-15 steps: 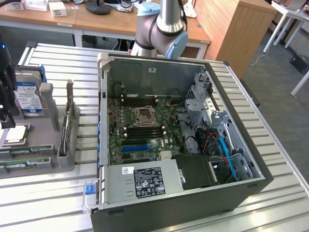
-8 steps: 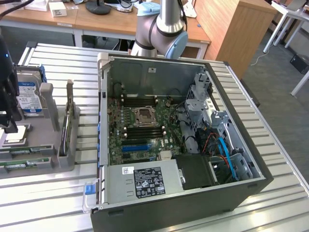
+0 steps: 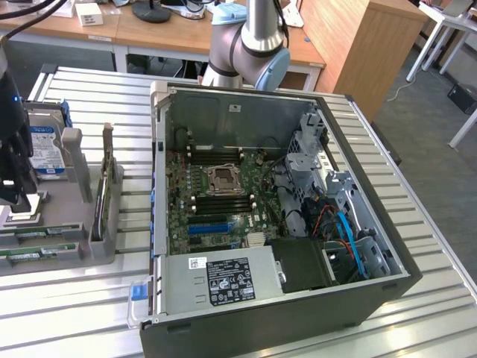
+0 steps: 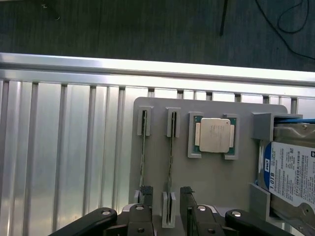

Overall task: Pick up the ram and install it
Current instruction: 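Pick up the ram and move it above insertion slot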

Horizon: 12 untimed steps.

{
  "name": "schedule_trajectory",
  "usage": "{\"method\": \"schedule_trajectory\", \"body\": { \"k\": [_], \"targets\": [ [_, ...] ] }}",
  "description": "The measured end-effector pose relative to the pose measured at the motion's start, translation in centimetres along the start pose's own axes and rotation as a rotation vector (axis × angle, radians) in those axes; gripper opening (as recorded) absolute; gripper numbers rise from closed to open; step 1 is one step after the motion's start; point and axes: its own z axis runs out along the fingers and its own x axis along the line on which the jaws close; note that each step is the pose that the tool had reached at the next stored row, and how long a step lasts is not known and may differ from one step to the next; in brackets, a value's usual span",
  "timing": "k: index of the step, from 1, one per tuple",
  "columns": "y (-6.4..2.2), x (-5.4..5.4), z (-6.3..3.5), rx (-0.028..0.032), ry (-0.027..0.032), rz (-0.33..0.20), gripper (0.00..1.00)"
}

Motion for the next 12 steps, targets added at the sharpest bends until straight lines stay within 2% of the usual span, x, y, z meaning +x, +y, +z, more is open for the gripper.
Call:
{"method": "schedule_trajectory", "body": {
  "k": [6,12],
  "targets": [
    [0.0,0.1,0.21,0.0,0.0,0.0,0.36],
    [0.04,1.3,0.2,0.0,0.0001,0.0,0.36]
  ]
}}
